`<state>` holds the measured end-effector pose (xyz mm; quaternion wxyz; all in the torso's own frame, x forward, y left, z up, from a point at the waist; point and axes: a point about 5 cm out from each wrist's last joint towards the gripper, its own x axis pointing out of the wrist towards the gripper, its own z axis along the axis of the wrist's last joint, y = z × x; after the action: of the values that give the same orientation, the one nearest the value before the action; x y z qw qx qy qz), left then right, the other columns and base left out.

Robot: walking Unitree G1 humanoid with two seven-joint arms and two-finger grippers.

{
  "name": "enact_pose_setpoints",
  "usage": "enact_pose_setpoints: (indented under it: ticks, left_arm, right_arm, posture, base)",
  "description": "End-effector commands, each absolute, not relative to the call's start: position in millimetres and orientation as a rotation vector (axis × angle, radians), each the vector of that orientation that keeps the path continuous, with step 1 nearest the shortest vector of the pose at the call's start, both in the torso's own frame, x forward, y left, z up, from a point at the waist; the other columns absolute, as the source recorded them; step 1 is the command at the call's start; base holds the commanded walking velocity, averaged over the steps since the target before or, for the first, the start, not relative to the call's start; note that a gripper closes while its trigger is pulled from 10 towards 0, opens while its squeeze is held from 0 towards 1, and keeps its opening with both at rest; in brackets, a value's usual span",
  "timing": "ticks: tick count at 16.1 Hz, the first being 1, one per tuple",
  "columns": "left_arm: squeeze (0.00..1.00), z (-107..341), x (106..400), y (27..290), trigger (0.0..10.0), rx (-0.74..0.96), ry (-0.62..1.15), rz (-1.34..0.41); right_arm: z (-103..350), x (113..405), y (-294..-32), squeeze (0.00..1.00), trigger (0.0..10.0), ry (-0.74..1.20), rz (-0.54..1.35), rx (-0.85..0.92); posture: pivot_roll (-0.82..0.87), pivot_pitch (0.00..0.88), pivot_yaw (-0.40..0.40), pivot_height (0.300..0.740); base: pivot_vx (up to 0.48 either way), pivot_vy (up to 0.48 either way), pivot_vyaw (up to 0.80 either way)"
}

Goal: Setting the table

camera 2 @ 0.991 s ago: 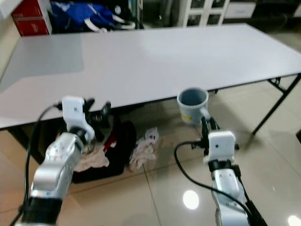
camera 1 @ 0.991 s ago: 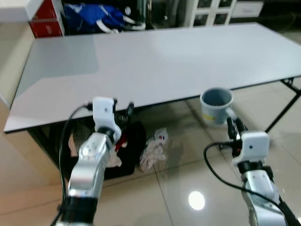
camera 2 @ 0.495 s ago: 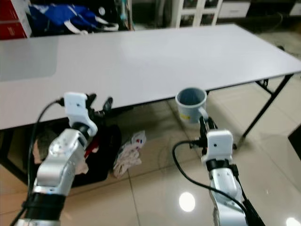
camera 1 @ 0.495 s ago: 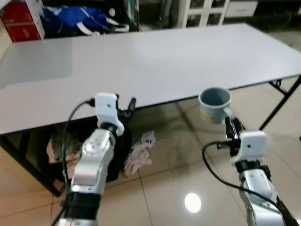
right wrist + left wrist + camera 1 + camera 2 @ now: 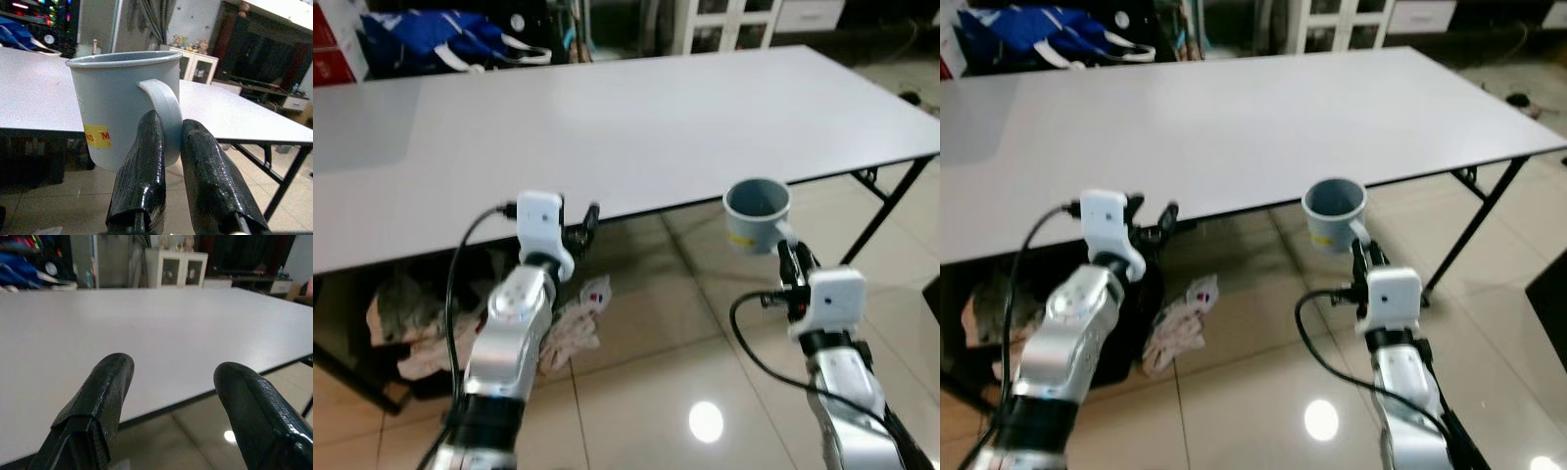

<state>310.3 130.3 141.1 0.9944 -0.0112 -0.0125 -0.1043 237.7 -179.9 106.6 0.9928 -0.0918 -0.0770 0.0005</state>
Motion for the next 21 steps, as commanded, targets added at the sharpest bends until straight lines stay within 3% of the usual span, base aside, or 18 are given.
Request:
enact_pose_setpoints:
  ticks: [1, 18, 21]
  left_arm:
    - [0.0, 145.6, 310.9, 132.2, 10.0, -0.008, -0.044, -0.206]
    - [0.0, 146.3, 316.1, 131.2, 10.0, -0.004, -0.044, -0.194]
    - [0.0, 146.0, 316.1, 128.6, 10.0, 0.006, -0.047, -0.204]
  right_arm:
    - [110.9, 238.2, -174.7, 0.0, 0.0, -0.175, 0.015, -0.185]
    - [110.3, 242.1, -170.9, 0.0, 0.0, -0.176, 0.03, -0.198]
    - [109.8, 241.9, -170.2, 0.0, 0.0, -0.171, 0.031, -0.22]
  posture:
    - [0.0, 0.0, 0.008, 0.74]
    - [0.01, 0.0, 0.012, 0.74]
    - [0.0, 0.0, 0.014, 0.74]
  base:
    - [0.458, 0.0, 0.0]
    - [0.461, 0.0, 0.0]
    - [0.47, 0.0, 0.72]
